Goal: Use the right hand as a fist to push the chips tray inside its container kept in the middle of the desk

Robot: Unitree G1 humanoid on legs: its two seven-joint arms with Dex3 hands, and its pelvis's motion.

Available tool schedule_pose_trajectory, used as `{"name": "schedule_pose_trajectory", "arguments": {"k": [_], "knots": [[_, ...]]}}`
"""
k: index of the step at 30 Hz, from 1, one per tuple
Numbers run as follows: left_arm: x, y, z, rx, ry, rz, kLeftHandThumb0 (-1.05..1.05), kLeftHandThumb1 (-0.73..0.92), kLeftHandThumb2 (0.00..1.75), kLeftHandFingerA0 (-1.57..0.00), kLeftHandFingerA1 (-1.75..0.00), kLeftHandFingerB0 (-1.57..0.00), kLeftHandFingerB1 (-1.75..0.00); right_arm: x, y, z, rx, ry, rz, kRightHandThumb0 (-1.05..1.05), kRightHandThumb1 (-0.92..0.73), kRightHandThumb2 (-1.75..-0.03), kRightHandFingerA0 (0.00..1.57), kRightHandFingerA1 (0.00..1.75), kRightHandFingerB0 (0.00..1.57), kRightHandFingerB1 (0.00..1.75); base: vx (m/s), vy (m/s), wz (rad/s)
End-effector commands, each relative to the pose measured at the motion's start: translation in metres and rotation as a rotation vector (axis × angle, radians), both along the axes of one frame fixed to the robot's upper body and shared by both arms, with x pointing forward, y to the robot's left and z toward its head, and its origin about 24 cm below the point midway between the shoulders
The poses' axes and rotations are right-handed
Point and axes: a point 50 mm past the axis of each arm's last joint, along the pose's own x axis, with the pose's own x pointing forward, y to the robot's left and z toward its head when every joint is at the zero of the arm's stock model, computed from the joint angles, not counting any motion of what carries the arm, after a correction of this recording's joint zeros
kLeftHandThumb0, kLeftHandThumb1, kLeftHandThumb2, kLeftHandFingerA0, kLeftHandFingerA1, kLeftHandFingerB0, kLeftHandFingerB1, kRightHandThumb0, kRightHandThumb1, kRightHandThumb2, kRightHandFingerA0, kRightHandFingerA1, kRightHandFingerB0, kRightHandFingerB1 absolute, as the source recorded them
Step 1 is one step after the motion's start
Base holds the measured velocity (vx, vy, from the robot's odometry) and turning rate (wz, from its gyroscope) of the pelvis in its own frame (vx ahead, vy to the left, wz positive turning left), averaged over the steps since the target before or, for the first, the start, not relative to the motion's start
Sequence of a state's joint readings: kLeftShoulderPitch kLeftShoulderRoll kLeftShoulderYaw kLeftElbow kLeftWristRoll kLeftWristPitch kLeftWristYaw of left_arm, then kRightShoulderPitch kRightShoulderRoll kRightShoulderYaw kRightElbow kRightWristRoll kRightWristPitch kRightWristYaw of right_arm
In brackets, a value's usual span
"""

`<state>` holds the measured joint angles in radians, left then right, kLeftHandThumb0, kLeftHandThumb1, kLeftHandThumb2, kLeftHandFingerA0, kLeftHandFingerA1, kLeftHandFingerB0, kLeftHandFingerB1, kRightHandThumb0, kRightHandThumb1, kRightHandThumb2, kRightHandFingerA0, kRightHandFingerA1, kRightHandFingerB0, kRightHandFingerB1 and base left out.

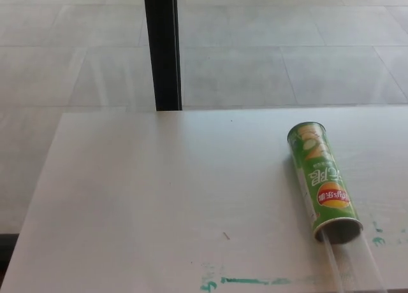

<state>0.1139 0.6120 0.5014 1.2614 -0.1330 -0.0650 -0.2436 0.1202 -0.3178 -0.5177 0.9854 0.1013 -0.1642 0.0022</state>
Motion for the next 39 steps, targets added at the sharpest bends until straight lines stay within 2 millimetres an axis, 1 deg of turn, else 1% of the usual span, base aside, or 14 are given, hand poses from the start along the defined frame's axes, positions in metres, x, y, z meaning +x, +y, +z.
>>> {"name": "schedule_pose_trajectory", "arguments": {"k": [1, 2, 6, 7, 11, 12, 14, 16, 17, 20, 23, 25, 29, 39], "knots": [[0.001, 0.004, 0.006, -0.016, -0.055, -0.010, -0.61, 0.75, 0.62, -0.51, -0.58, -0.42, -0.42, -0.003, -0.010, 0.009, -0.023, -0.090, -0.056, -0.53, -0.77, -0.63, 0.73, 0.68, 0.47, 0.44, 0.00, 0.000, 0.00], [0.001, 0.004, 0.006, -0.018, -0.056, -0.006, -0.60, 0.75, 0.62, -0.51, -0.56, -0.42, -0.40, -0.002, -0.012, 0.011, -0.025, -0.100, -0.063, -0.57, -0.62, -0.97, 0.68, 0.72, 0.41, 0.56, 0.00, 0.000, 0.00], [-0.001, 0.005, 0.006, -0.021, -0.058, -0.001, -0.60, 0.74, 0.62, -0.50, -0.57, -0.42, -0.41, 0.007, -0.026, 0.028, -0.051, -0.193, -0.124, -0.58, -0.63, -0.97, 0.68, 0.71, 0.40, 0.55, 0.00, 0.000, 0.00], [-0.002, 0.005, 0.006, -0.016, -0.054, 0.000, -0.60, 0.74, 0.62, -0.52, -0.58, -0.43, -0.41, 0.009, -0.029, 0.035, -0.083, -0.227, -0.111, -0.57, -0.76, -0.63, 0.71, 0.66, 0.45, 0.40, 0.00, 0.000, 0.00], [-0.004, 0.004, 0.006, -0.024, -0.060, 0.008, -0.61, 0.73, 0.62, -0.51, -0.57, -0.43, -0.42, 0.022, -0.037, 0.052, -0.104, -0.326, -0.099, -0.55, -0.79, -0.63, 0.63, 0.59, 0.38, 0.36, 0.00, 0.000, 0.00], [-0.004, 0.004, 0.006, -0.023, -0.060, 0.005, -0.61, 0.74, 0.62, -0.51, -0.58, -0.44, -0.42, 0.033, -0.039, 0.066, -0.116, -0.426, -0.098, -0.56, -0.62, -0.97, 0.54, 0.67, 0.28, 0.51, 0.00, 0.000, 0.00], [-0.003, 0.004, 0.005, -0.022, -0.056, 0.004, -0.62, 0.74, 0.62, -0.51, -0.58, -0.44, -0.41, 0.040, -0.040, 0.075, -0.118, -0.465, -0.094, -0.57, -0.78, -0.64, 0.61, 0.56, 0.36, 0.36, 0.00, 0.000, 0.00], [-0.004, 0.004, 0.005, -0.030, -0.057, 0.014, -0.60, 0.74, 0.62, -0.49, -0.56, -0.42, -0.40, 0.054, -0.037, 0.093, -0.133, -0.570, -0.078, -0.61, -0.63, -0.97, 0.60, 0.67, 0.31, 0.51, 0.00, 0.000, 0.00], [-0.003, 0.003, 0.004, -0.033, -0.061, 0.023, -0.59, 0.73, 0.62, -0.51, -0.56, -0.44, -0.41, 0.059, -0.036, 0.102, -0.152, -0.612, -0.056, -0.60, -0.75, -0.63, 0.65, 0.56, 0.38, 0.37, 0.00, 0.000, 0.00], [-0.002, 0.002, 0.002, -0.037, -0.066, 0.034, -0.60, 0.72, 0.61, -0.53, -0.60, -0.44, -0.42, 0.075, -0.025, 0.131, -0.168, -0.755, 0.020, -0.59, -0.61, -0.94, 0.58, 0.64, 0.29, 0.50, 0.00, 0.000, 0.00], [-0.001, 0.002, 0.002, -0.032, -0.059, 0.027, -0.61, 0.74, 0.62, -0.51, -0.60, -0.43, -0.42, 0.086, -0.002, 0.159, -0.180, -0.871, 0.127, -0.54, -0.77, -0.63, 0.65, 0.58, 0.33, 0.38, 0.00, 0.000, 0.00], [-0.001, 0.002, 0.002, -0.027, -0.059, 0.028, -0.61, 0.75, 0.62, -0.52, -0.57, -0.46, -0.43, 0.091, 0.029, 0.186, -0.233, -0.959, 0.280, -0.58, -0.62, -0.95, 0.58, 0.67, 0.35, 0.54, 0.00, 0.000, 0.00], [0.000, 0.002, 0.003, -0.030, -0.066, 0.030, -0.59, 0.74, 0.62, -0.53, -0.58, -0.46, -0.43, 0.089, 0.049, 0.199, -0.201, -0.980, 0.340, -0.55, -0.80, -0.64, 0.59, 0.58, 0.42, 0.41, 0.00, 0.000, 0.00], [-0.001, 0.002, 0.002, -0.034, -0.061, 0.045, -0.59, 0.73, 0.62, -0.52, -0.56, -0.45, -0.41, 0.082, 0.113, 0.198, -0.200, -0.918, 0.722, -0.51, -0.85, -0.66, 0.57, 0.59, 0.39, 0.40, 0.00, 0.000, 0.00]]}}
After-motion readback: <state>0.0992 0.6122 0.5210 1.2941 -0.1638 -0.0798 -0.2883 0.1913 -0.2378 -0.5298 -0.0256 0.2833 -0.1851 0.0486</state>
